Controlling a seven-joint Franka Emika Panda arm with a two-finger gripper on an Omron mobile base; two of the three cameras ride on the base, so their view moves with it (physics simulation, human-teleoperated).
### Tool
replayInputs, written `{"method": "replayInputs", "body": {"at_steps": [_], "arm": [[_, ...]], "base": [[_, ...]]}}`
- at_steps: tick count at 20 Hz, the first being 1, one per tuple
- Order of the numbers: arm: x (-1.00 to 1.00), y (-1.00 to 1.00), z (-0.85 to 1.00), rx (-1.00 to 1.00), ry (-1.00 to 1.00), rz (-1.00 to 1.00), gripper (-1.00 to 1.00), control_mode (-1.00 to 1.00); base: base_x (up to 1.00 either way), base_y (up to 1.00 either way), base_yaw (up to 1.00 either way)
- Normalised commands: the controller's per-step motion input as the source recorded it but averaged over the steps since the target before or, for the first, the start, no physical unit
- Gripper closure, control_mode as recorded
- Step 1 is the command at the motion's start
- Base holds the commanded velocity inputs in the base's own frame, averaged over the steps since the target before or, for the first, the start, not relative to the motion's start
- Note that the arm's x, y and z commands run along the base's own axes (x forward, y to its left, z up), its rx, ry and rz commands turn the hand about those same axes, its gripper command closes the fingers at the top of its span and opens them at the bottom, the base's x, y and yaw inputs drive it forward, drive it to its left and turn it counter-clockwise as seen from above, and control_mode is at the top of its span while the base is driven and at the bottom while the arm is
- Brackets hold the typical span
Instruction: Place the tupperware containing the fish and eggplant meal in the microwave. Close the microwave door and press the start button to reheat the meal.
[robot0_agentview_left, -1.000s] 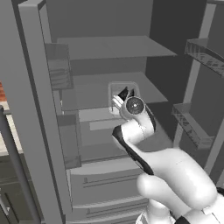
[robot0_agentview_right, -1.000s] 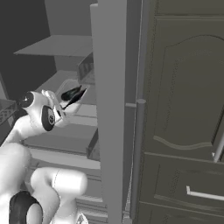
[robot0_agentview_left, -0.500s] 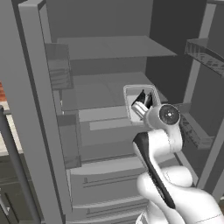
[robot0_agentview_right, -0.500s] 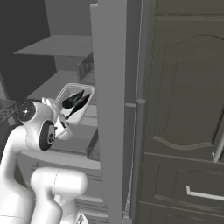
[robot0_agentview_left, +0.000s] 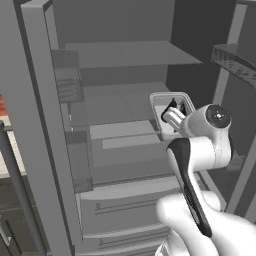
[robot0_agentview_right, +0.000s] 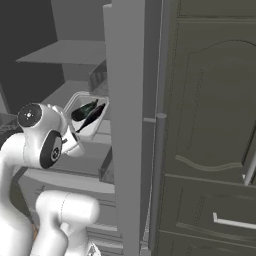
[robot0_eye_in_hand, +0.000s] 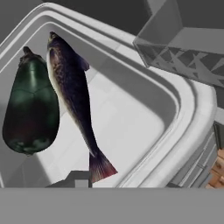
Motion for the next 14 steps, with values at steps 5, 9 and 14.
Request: {"method": "replayInputs", "body": {"at_steps": [5, 9, 14], "arm": [[0.0, 0.01, 0.0, 0.0, 0.0, 0.0, 1.0, -1.0], [0.0, 0.0, 0.0, 0.0, 0.0, 0.0, 1.0, -1.0], [0.0, 0.0, 0.0, 0.0, 0.0, 0.0, 1.0, 1.0]], "base": [[0.0, 0.0, 0.0], [0.0, 0.0, 0.0], [-0.36, 0.0, 0.0]]}}
